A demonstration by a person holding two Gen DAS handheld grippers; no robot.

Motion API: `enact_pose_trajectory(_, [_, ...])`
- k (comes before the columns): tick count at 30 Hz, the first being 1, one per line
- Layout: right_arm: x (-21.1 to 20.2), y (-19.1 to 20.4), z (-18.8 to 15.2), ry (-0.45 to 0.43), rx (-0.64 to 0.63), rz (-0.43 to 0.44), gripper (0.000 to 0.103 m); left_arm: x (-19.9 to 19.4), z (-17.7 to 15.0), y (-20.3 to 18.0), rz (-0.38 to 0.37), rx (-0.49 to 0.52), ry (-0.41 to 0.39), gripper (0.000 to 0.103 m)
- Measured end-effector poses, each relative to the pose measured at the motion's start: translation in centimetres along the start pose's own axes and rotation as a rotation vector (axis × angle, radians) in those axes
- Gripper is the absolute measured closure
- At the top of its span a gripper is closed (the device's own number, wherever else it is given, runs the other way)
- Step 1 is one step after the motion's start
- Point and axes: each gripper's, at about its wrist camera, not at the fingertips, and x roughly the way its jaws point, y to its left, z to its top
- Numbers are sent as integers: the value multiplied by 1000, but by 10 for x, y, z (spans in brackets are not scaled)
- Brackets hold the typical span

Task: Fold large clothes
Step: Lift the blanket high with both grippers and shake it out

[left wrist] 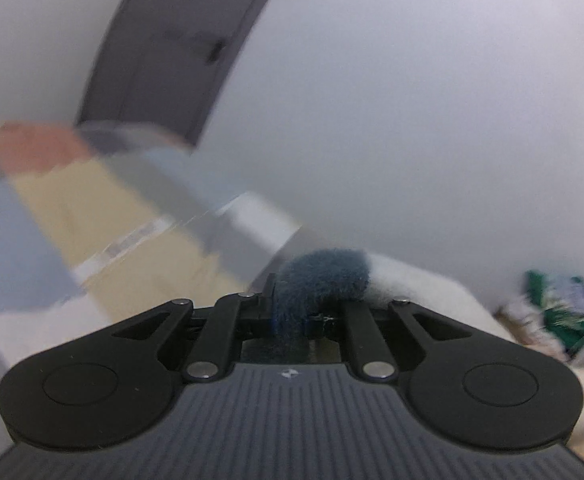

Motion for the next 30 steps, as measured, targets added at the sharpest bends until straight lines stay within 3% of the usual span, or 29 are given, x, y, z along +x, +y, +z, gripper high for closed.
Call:
enact_pose_trajectory(5, [68,1,-43,300,-28,103,89,58,-20,31,213,-20,153,90])
enact_pose_trajectory(10, [129,-2,-84,515,40,146,88,86,-40,44,286,-29,229,90])
enact_pose_trajectory(12, [142,-4,-89,527,43,144,88,90,-41,50,284,-45,229,90])
enact_pose_trajectory(14, [143,-2,-90,527,59,145,88,88,-40,53,294,-58,229,81])
enact_pose_trajectory(18, [127,6,-93,519,73,130,86,77,-41,50,320,-100,235,45])
enact_pose_trajectory(19, [124,6,-93,524,78,119,86,71,-42,49,318,-111,238,41])
enact_pose_trajectory(25, [86,12,-92,524,95,77,78,32,-42,47,228,-175,231,34])
enact_pose_trajectory(30, [57,9,-95,513,158,24,74,-9,-46,26,167,-136,206,32])
